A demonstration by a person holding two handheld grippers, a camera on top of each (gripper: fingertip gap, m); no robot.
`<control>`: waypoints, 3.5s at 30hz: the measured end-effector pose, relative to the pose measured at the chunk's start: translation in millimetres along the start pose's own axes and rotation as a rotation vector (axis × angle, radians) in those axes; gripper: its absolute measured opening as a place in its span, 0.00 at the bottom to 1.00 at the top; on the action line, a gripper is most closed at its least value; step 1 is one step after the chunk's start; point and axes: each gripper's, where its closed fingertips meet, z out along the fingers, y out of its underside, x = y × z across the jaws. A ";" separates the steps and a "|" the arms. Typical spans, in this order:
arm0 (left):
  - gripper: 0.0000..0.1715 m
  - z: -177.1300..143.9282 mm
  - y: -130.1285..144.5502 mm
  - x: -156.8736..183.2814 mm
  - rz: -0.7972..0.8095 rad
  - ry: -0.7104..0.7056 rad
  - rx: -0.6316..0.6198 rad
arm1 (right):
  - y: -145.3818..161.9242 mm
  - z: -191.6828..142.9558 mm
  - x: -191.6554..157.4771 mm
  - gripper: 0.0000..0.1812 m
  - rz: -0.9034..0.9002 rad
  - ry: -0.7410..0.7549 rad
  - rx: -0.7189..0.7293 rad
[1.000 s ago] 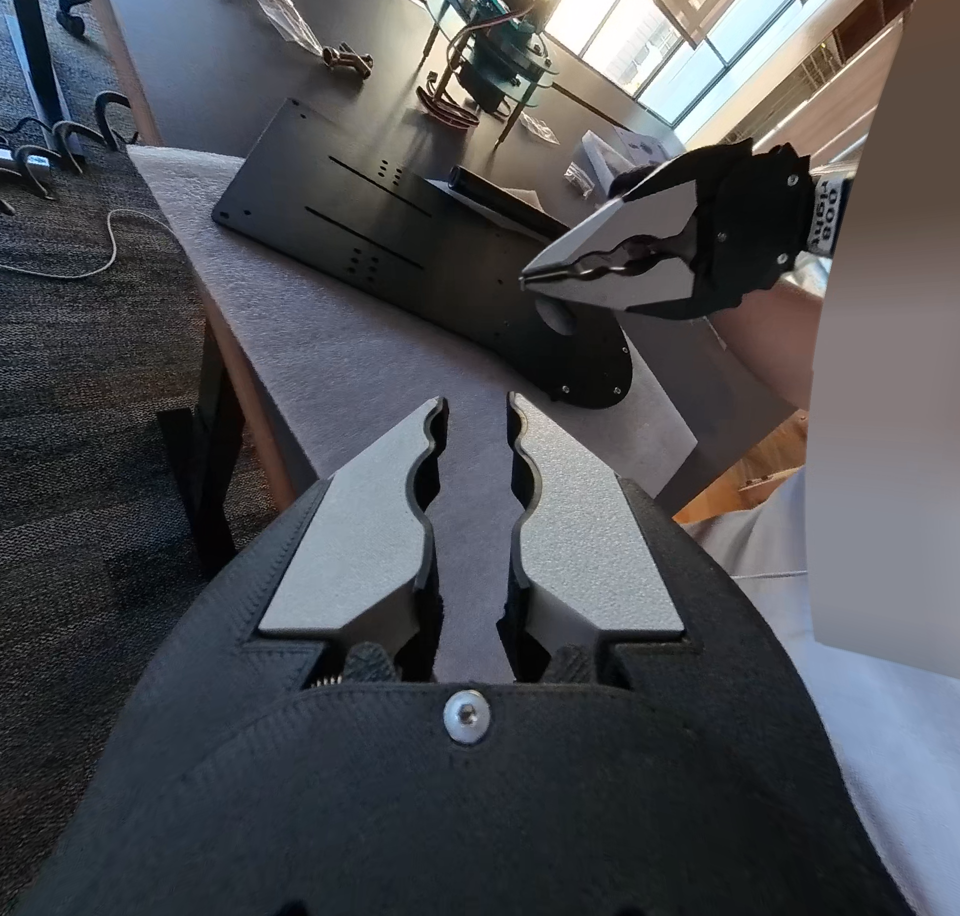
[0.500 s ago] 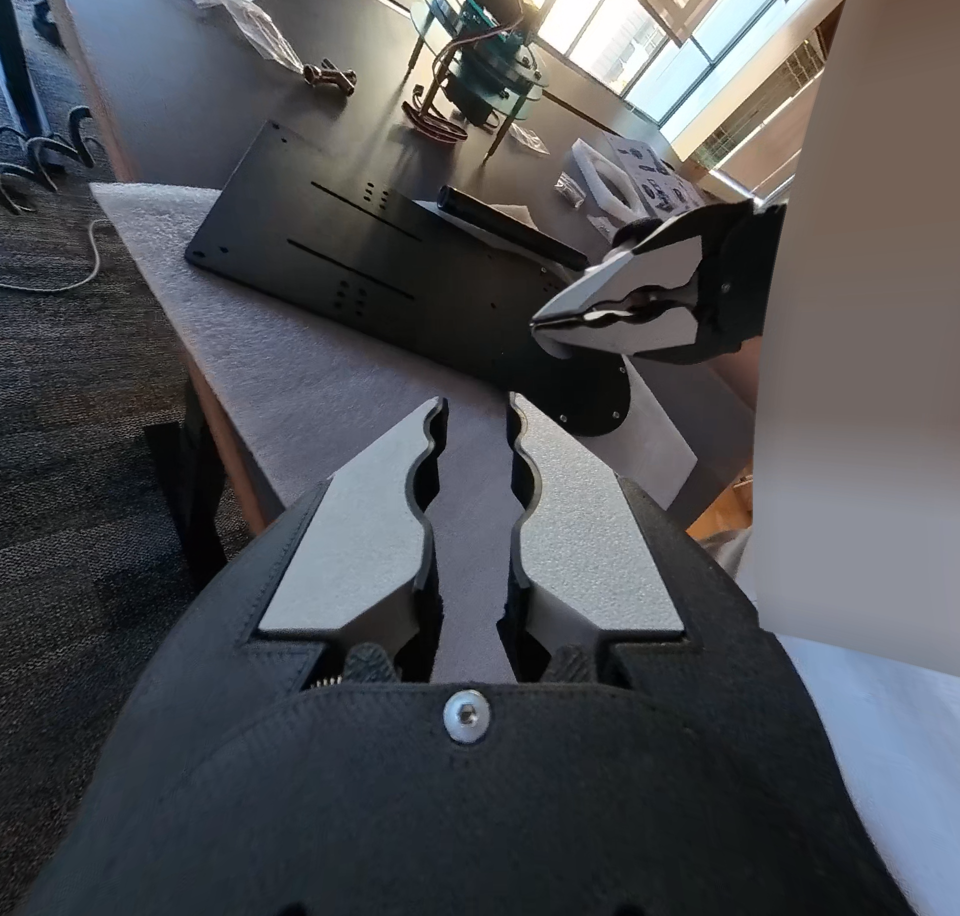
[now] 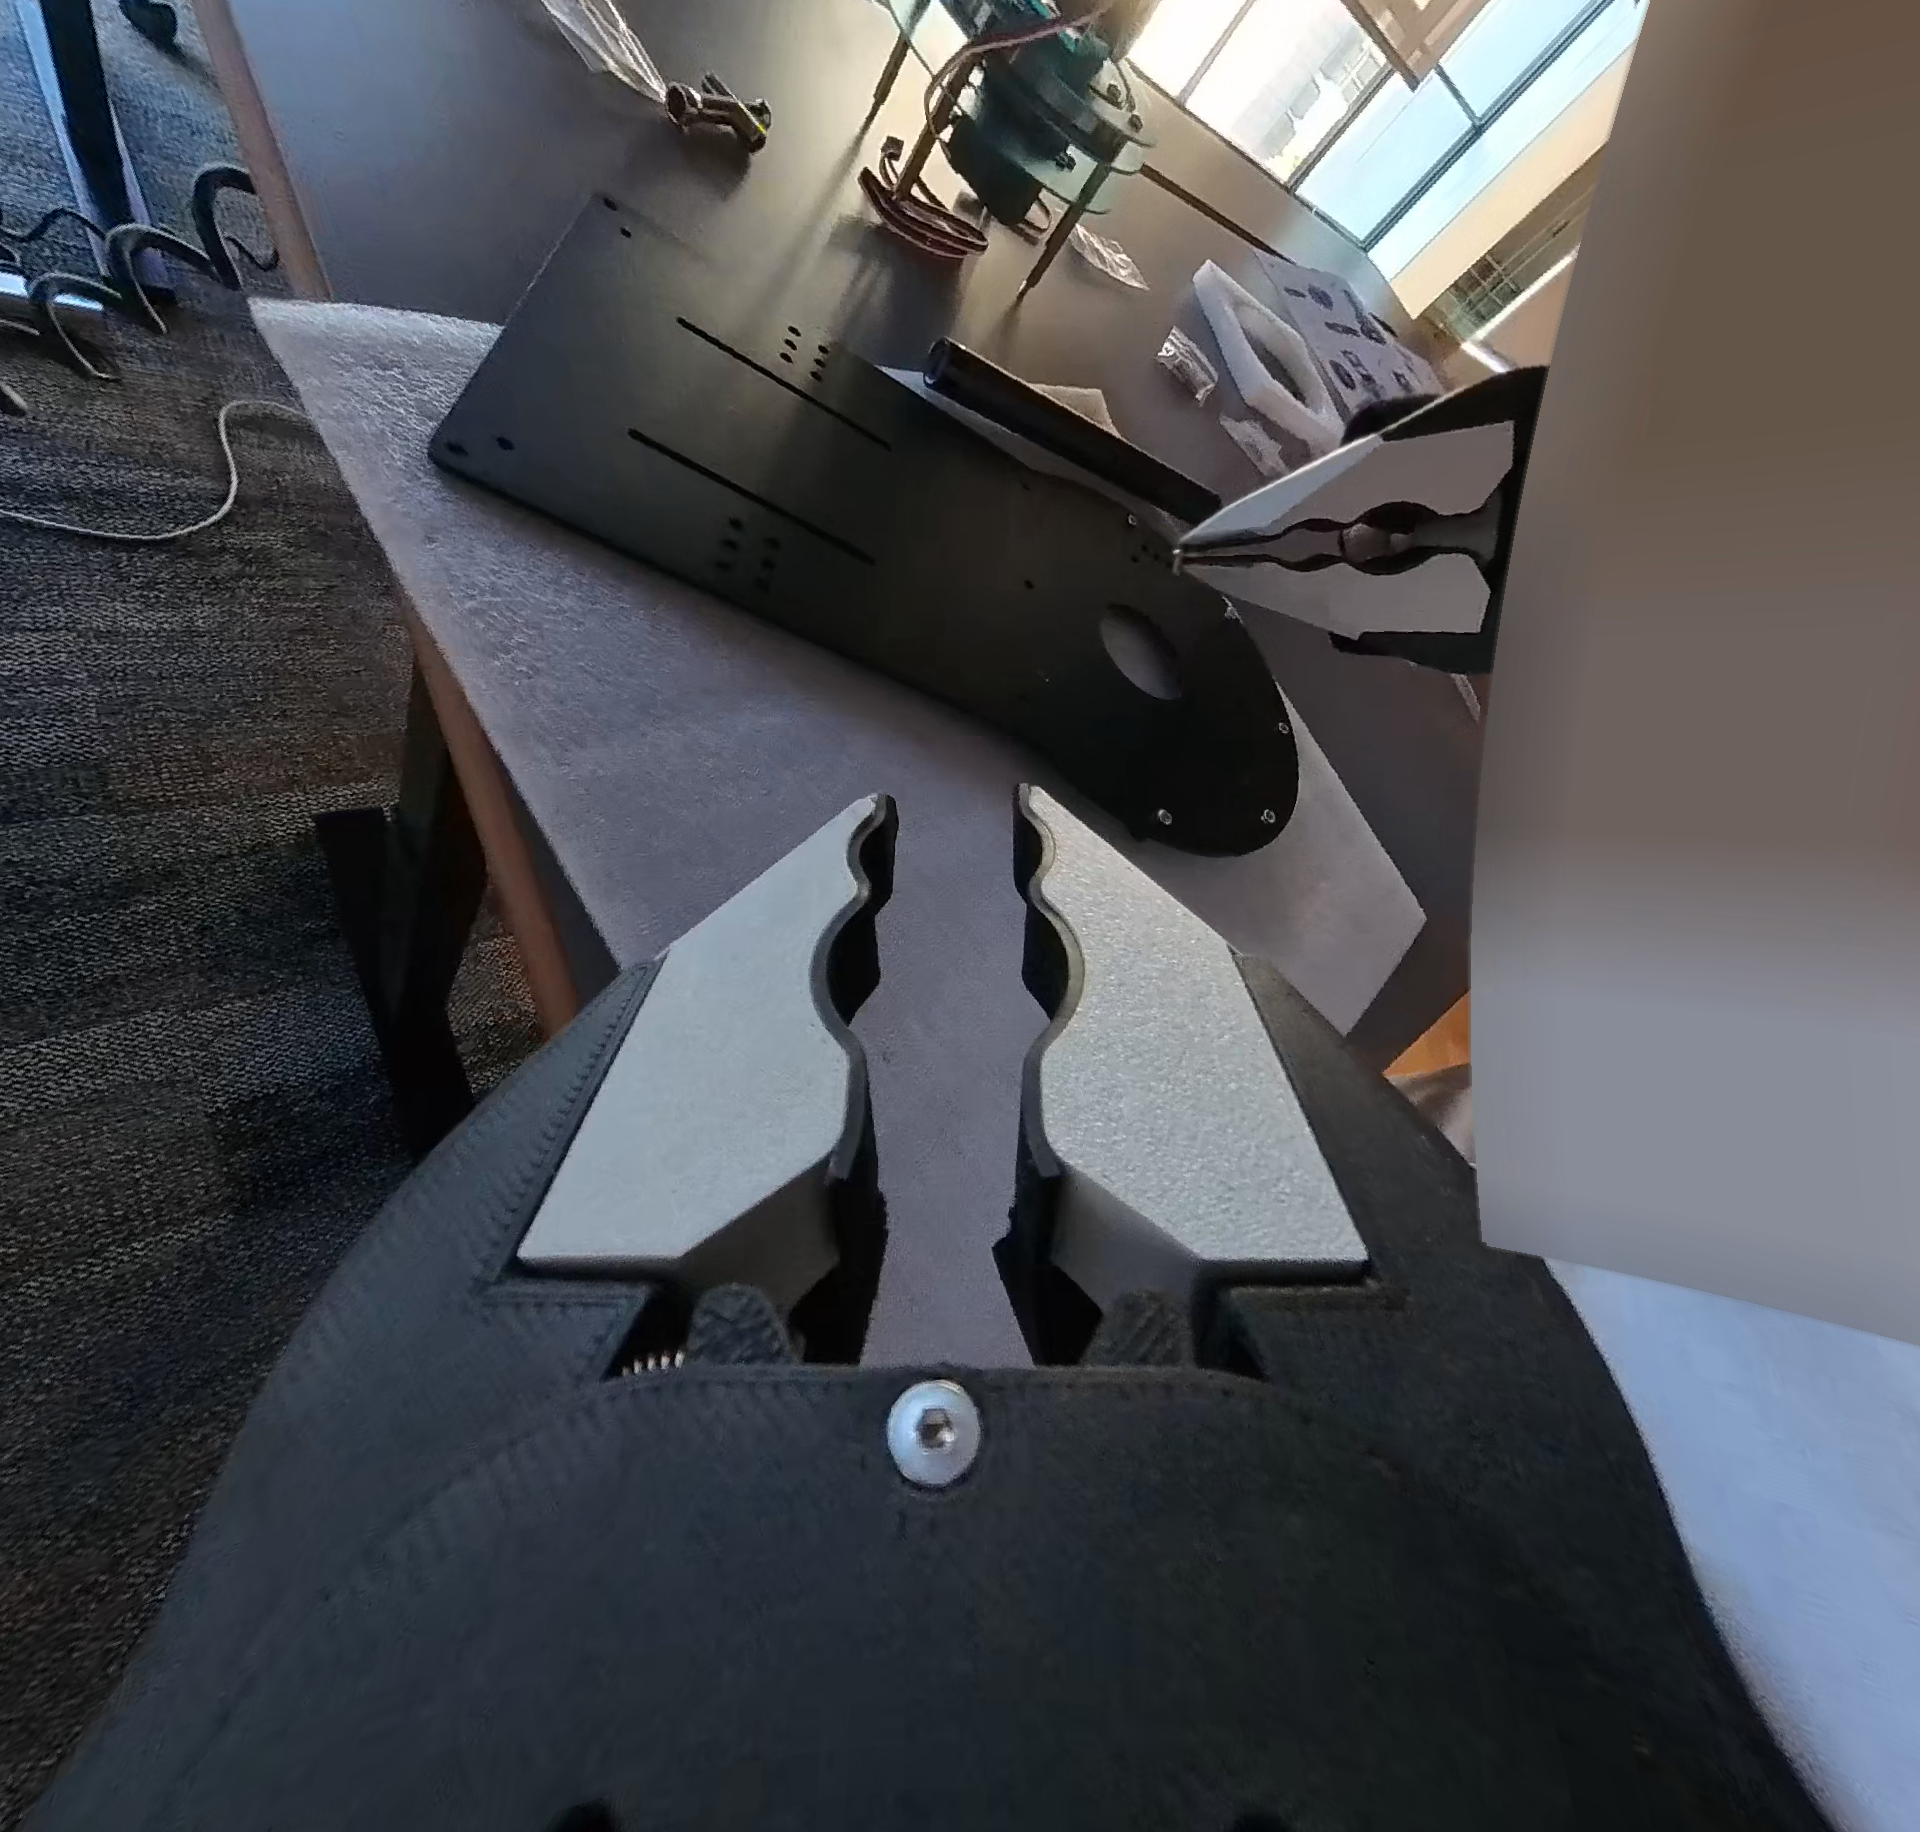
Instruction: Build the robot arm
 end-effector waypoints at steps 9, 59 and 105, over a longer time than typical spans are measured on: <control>0.12 14.7 -2.0 9.3 0.018 0.025 -0.021 | -10.0 3.8 -15.9 0.00 0.035 -0.034 0.048; 0.13 -20.4 32.9 24.6 -0.042 0.036 0.061 | -50.2 52.8 -30.8 0.00 -0.296 -0.132 -0.006; 0.32 -44.7 -96.7 -32.3 0.508 0.240 -0.049 | -34.4 53.0 -34.7 0.06 1.057 0.012 -0.634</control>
